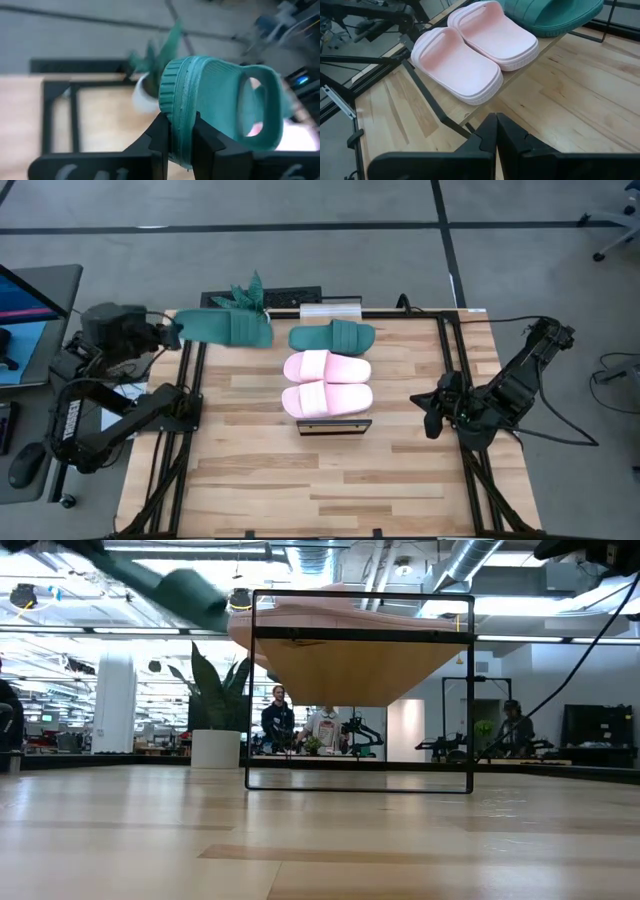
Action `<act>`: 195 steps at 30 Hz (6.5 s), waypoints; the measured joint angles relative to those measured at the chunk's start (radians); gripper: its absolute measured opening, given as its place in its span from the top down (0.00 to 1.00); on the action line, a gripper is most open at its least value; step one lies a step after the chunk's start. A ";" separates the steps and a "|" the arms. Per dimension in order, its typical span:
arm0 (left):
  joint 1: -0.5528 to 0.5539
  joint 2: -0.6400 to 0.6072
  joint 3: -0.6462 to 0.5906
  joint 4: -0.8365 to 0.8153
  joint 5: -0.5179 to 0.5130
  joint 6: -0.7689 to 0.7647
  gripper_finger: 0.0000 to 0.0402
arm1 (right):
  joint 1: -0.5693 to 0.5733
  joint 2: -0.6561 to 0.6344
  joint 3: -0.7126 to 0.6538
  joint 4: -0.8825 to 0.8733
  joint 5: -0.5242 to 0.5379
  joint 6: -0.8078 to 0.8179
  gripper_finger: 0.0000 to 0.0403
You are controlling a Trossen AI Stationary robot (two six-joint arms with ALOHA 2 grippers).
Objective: Pick and place slides into the shelf
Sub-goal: Put the green slipper on the shelf, then adjust the slippers on the shelf
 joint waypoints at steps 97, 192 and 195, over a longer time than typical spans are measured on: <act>-0.442 0.914 -0.226 1.233 -0.138 -0.485 0.92 | 0.041 -0.007 -0.180 0.042 0.040 0.297 1.00; -0.410 0.828 -0.225 1.043 -0.028 -0.294 0.45 | 0.042 -0.007 -0.180 0.044 0.041 0.278 1.00; -0.404 0.793 -0.225 1.018 -0.027 -0.260 0.45 | 0.039 -0.007 -0.180 0.031 0.045 0.278 1.00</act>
